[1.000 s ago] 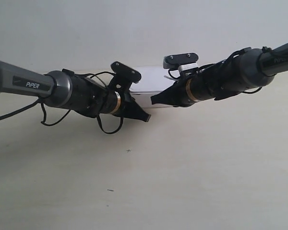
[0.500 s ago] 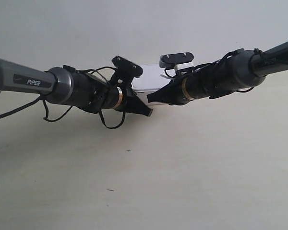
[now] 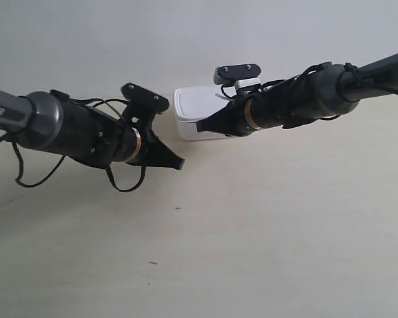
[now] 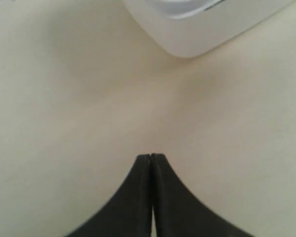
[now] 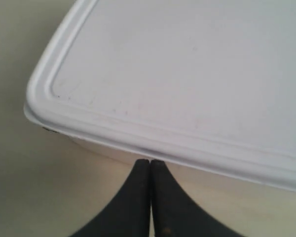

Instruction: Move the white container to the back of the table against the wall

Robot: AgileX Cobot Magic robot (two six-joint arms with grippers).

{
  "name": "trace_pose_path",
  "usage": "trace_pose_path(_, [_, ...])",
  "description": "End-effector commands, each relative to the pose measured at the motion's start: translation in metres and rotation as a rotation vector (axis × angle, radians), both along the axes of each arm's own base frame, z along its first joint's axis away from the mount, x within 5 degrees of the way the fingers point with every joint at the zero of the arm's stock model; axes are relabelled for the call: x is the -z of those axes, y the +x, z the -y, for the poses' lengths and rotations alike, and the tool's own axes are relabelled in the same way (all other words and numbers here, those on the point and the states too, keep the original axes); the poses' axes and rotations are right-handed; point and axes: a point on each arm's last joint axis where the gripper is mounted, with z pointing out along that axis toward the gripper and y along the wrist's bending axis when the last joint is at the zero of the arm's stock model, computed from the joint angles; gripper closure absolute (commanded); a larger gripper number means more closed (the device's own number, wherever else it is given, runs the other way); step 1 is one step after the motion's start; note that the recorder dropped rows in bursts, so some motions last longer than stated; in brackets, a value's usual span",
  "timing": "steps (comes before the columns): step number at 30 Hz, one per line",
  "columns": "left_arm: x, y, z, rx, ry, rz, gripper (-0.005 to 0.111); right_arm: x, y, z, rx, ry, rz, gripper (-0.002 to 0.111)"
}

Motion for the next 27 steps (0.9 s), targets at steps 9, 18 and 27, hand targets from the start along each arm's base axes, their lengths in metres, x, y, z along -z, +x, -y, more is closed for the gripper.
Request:
trace_pose_path(9, [-0.048, -0.127, -0.014, 0.02, -0.18, -0.122, 0.107, 0.007, 0.008, 0.002, -0.15, -0.193, 0.112, 0.108])
trace_pose_path(18, [-0.069, -0.236, -0.007, 0.125, -0.121, -0.071, 0.107, 0.003, 0.02, -0.003, -0.186, -0.225, 0.175, 0.108])
trace_pose_path(27, [-0.06, -0.295, -0.028, 0.001, 0.066, -0.077, 0.107, 0.012, 0.03, -0.009, -0.25, -0.266, 0.215, 0.108])
